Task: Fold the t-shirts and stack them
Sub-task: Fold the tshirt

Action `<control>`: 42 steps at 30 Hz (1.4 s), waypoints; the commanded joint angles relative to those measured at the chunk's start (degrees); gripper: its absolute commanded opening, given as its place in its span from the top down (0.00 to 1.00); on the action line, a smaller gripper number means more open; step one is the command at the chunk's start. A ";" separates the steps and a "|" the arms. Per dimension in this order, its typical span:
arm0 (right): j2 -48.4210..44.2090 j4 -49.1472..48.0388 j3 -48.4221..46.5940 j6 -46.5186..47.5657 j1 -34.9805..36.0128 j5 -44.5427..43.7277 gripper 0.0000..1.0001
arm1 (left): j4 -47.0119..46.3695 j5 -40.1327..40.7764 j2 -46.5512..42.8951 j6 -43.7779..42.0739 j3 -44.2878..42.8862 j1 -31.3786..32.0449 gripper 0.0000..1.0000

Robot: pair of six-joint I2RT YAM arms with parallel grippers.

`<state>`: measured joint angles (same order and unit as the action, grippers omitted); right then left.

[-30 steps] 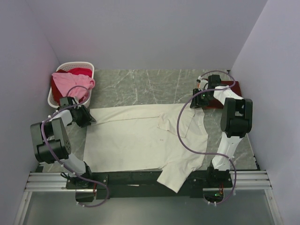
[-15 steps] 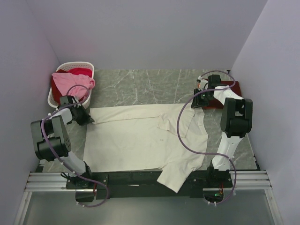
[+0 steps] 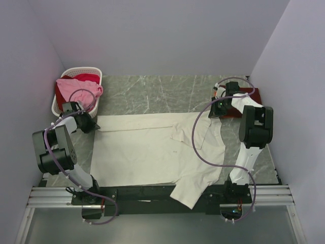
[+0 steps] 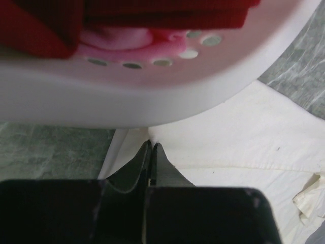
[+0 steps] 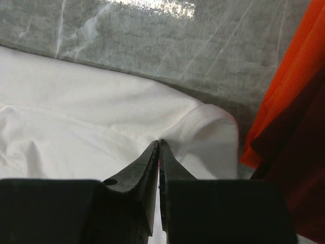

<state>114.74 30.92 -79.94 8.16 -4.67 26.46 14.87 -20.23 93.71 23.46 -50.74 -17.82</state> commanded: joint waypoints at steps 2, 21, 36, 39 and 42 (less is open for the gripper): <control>-0.39 -1.12 -1.53 0.01 -0.70 -0.53 0.92 | -3.53 -0.07 -0.99 0.71 -3.22 -0.37 0.99; -5.58 3.97 -4.77 8.61 -0.96 3.16 0.72 | 0.95 10.72 -2.20 -0.26 -4.28 -0.46 0.62; 7.86 14.08 -22.09 13.64 1.41 -3.69 0.52 | -2.74 5.38 -33.94 -1.31 6.35 1.39 0.36; 9.62 14.87 -22.71 13.63 1.85 -6.15 0.51 | -2.83 4.50 -35.09 -2.28 8.55 2.18 0.36; 10.59 15.23 -22.28 13.81 2.03 -9.13 0.46 | -2.74 3.71 -35.44 -2.46 8.38 2.88 0.36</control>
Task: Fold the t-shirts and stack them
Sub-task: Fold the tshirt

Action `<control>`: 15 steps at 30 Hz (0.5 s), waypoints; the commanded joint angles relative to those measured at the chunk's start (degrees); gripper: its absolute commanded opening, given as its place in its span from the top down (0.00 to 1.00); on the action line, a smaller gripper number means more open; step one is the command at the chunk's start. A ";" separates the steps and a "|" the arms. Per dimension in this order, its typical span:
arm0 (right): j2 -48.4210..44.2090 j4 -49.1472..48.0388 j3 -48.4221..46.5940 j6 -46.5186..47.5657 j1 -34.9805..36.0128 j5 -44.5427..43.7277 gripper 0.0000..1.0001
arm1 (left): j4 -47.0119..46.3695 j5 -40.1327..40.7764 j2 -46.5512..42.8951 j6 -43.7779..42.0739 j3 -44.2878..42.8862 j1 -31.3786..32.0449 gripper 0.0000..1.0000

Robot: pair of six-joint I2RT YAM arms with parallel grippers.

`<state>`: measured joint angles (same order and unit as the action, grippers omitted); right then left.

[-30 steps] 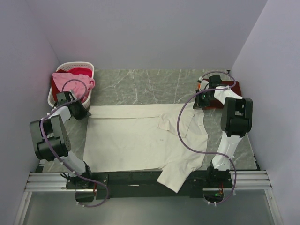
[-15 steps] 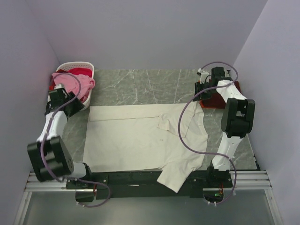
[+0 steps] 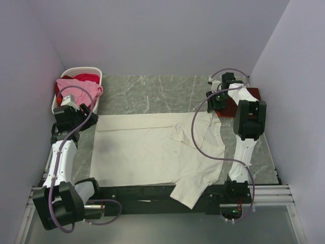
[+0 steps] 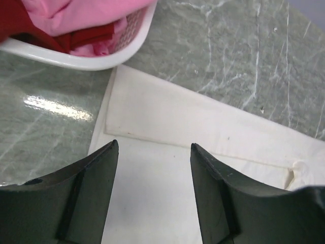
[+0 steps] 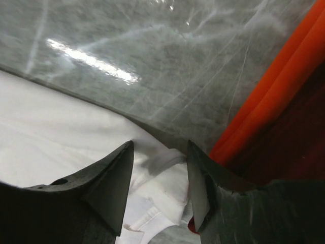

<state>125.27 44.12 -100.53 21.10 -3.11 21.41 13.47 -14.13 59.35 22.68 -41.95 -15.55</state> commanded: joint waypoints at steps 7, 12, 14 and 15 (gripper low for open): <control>2.69 3.60 -3.18 0.69 0.83 -7.17 0.43 | -2.49 -5.29 -0.90 -1.41 -0.23 1.14 0.36; 2.61 4.13 -3.09 0.08 1.53 -5.85 0.73 | -2.75 -5.64 -1.69 -1.23 -0.14 1.31 0.36; 2.08 4.57 -3.44 0.08 1.97 -4.98 0.90 | -2.93 -5.91 -1.96 -1.14 -0.06 1.40 0.36; 1.91 4.66 -4.05 -0.18 2.06 -4.80 0.95 | -3.01 -5.91 -1.87 -1.14 -0.06 1.40 0.36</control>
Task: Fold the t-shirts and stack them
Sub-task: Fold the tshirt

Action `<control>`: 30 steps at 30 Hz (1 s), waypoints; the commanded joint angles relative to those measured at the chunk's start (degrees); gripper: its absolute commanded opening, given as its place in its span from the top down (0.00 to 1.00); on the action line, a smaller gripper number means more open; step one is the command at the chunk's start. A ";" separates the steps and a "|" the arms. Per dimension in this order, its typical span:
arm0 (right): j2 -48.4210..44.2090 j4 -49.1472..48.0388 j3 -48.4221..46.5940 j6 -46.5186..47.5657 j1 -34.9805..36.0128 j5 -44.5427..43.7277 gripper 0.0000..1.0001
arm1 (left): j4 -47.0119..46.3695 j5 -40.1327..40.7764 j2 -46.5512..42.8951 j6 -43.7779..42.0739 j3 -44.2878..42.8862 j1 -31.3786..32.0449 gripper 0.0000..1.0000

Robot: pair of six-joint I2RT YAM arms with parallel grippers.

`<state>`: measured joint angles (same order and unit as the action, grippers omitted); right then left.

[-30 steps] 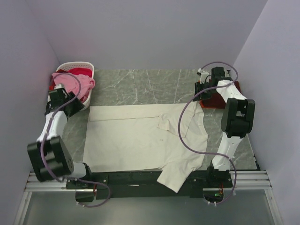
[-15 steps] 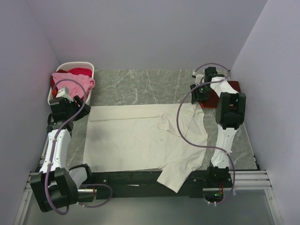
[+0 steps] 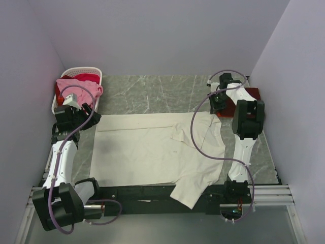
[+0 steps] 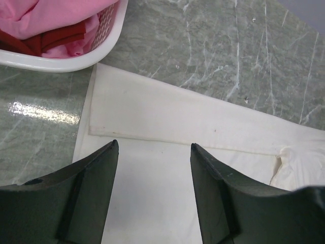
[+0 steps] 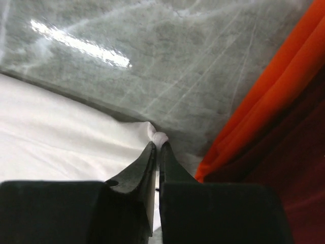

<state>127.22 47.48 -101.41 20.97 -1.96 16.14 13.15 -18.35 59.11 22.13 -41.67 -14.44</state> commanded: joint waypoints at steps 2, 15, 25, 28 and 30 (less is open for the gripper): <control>-0.30 1.64 -4.23 -0.14 1.34 0.82 1.00 | -2.69 -1.78 -1.72 -0.51 -0.34 0.29 0.36; 4.26 -5.47 -21.19 -7.78 5.21 -9.10 1.00 | -2.77 -0.73 -1.46 -0.68 -0.60 0.29 0.36; 13.05 -11.97 -34.12 -9.19 6.26 -15.87 1.00 | -3.65 -0.98 -1.02 -1.30 -0.96 0.29 0.36; 13.58 -16.71 -34.82 -9.28 6.79 -18.95 0.96 | -5.14 -3.00 -1.28 -1.21 -0.61 0.29 0.35; 13.85 -18.91 -36.23 -9.28 7.40 -20.88 0.77 | -7.24 -6.42 -0.23 -0.43 -0.17 0.20 0.29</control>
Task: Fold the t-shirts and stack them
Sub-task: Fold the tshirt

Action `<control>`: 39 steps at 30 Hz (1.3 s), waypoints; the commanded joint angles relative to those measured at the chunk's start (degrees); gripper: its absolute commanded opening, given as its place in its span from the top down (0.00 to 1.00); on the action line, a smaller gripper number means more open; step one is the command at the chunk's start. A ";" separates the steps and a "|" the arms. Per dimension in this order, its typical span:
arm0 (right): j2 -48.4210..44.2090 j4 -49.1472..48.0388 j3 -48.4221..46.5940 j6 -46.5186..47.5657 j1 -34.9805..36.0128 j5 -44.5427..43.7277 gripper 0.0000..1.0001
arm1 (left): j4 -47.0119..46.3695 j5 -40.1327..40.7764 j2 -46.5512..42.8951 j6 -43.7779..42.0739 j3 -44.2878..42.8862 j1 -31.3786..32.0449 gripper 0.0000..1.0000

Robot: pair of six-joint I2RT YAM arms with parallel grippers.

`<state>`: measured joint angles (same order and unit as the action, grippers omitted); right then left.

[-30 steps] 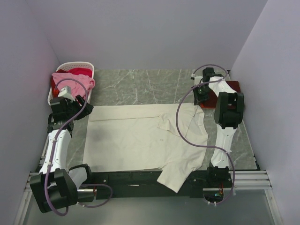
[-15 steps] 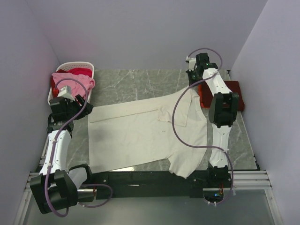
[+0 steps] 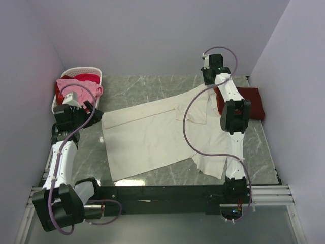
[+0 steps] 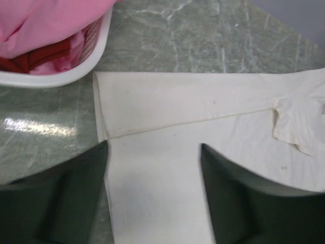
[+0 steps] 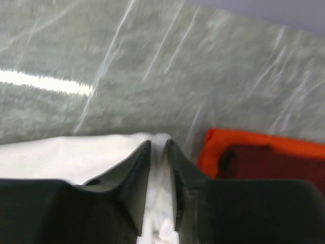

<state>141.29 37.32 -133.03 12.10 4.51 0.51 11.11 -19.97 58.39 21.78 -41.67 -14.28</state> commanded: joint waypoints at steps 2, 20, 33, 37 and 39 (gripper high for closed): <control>-0.75 -9.46 -5.91 -0.32 1.20 -5.52 0.52 | -6.63 -6.31 2.24 1.67 0.10 -0.39 0.08; -63.76 12.46 69.61 56.98 -2.49 54.84 0.12 | 2.34 2.03 2.43 -34.14 -2.72 42.57 0.08; -75.90 8.47 86.89 53.29 -4.15 45.98 0.12 | 16.74 26.54 1.20 -43.75 3.18 66.75 0.70; -74.06 13.11 85.31 57.84 -4.25 47.03 0.12 | 22.09 35.67 0.49 -37.89 -3.66 67.54 0.69; -72.66 16.99 85.22 62.68 -4.16 49.31 0.12 | 27.80 37.89 2.07 -24.12 -13.75 67.81 0.66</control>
<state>67.44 50.74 -46.02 69.34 0.56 47.48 34.57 9.58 60.69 -15.03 -43.13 52.82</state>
